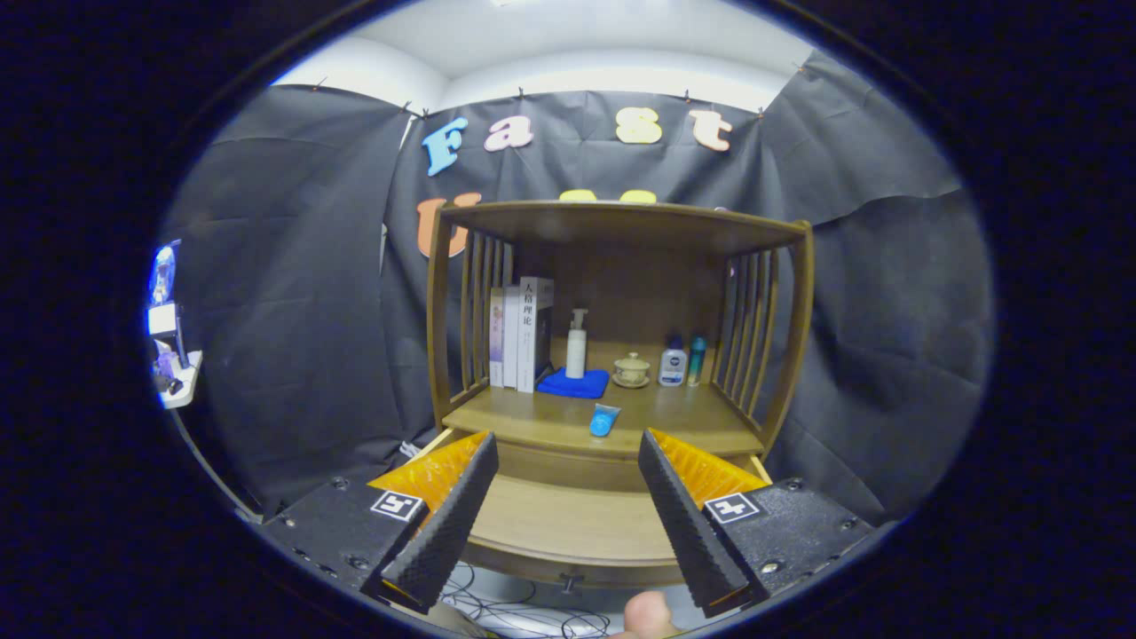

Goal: Pull open the drawer, take out the items inside it, and place them on the countertop above the cabinet.

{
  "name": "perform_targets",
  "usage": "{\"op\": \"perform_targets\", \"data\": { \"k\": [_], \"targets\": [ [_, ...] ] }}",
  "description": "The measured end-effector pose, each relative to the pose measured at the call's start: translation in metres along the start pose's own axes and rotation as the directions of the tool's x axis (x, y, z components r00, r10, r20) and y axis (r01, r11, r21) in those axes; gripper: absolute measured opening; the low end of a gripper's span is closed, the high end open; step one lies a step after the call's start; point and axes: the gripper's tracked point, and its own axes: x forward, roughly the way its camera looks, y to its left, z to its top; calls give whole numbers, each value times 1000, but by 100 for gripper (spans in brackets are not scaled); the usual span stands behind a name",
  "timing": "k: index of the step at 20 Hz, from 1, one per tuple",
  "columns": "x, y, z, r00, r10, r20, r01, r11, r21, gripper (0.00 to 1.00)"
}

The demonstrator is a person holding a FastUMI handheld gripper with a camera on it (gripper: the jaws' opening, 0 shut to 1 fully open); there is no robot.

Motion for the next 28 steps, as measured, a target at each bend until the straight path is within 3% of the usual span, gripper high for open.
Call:
{"op": "perform_targets", "data": {
  "k": [4,10,14,17,28],
  "targets": [
    [-21,-9,-33,995,-62,83,64,998,-21,100],
    [-14,-5,-115,988,-91,128,90,996,9,100],
    [-1,-1,-166,994,-76,76,70,995,73,100],
    [12,-10,-194,995,-102,23,99,991,84,100],
    [48,-13,-251,989,-133,-72,138,988,72,100]
  ]
}}
